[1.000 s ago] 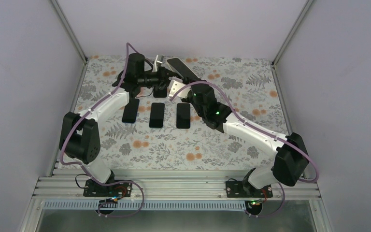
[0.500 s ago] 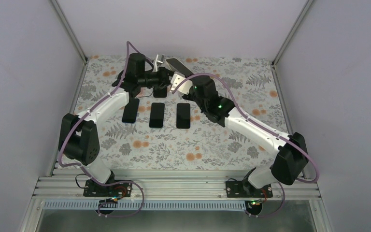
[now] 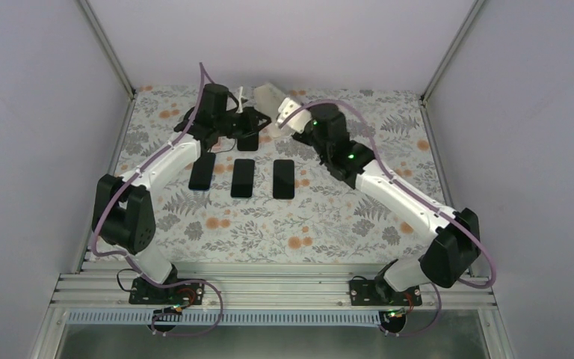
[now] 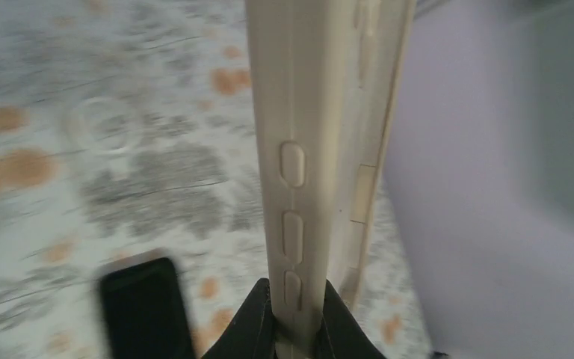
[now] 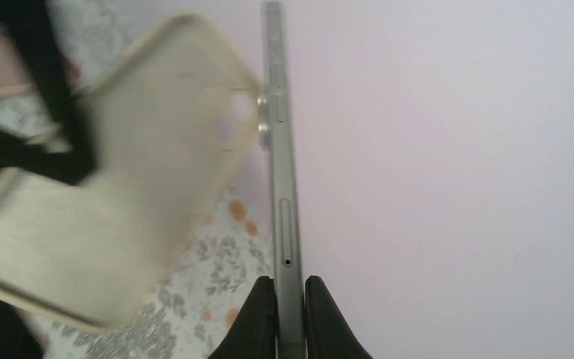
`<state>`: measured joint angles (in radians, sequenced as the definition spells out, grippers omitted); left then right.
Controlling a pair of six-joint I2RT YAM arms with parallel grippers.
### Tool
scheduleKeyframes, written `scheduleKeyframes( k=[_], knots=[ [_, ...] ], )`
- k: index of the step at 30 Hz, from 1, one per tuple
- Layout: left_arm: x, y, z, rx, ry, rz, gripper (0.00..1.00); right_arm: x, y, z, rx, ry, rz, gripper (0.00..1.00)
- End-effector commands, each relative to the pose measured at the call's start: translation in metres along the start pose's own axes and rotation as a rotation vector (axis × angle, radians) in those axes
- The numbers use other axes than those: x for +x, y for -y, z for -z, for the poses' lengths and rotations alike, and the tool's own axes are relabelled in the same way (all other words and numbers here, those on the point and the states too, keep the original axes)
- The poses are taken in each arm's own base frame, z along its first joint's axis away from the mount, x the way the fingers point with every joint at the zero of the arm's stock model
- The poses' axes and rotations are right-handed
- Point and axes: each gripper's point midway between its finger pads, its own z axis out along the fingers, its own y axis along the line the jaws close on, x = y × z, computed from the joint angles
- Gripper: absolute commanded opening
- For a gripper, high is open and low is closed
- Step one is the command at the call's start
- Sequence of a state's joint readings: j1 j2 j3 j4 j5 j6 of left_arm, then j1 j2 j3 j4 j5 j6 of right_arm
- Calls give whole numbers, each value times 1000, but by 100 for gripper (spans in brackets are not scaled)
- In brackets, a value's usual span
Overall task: Take the phone out of the phone case
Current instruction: Remove the phone case from the phone.
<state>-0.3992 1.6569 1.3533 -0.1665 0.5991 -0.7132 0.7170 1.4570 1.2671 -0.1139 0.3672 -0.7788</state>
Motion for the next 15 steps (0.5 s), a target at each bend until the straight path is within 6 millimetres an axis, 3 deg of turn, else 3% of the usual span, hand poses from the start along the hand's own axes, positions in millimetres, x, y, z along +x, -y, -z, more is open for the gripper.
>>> scheduleKeyframes(
  k=[1,7,15],
  knots=[
    [19,-85,3,-293,-44,12,2,-15,135,48,399,57,-217,4],
    [18,-86,2,-293,-44,3,2,-5,139,50,403,41,-231,4],
    [11,-67,-4,-212,-55,-73,2,23,143,57,376,7,-279,4]
  ],
)
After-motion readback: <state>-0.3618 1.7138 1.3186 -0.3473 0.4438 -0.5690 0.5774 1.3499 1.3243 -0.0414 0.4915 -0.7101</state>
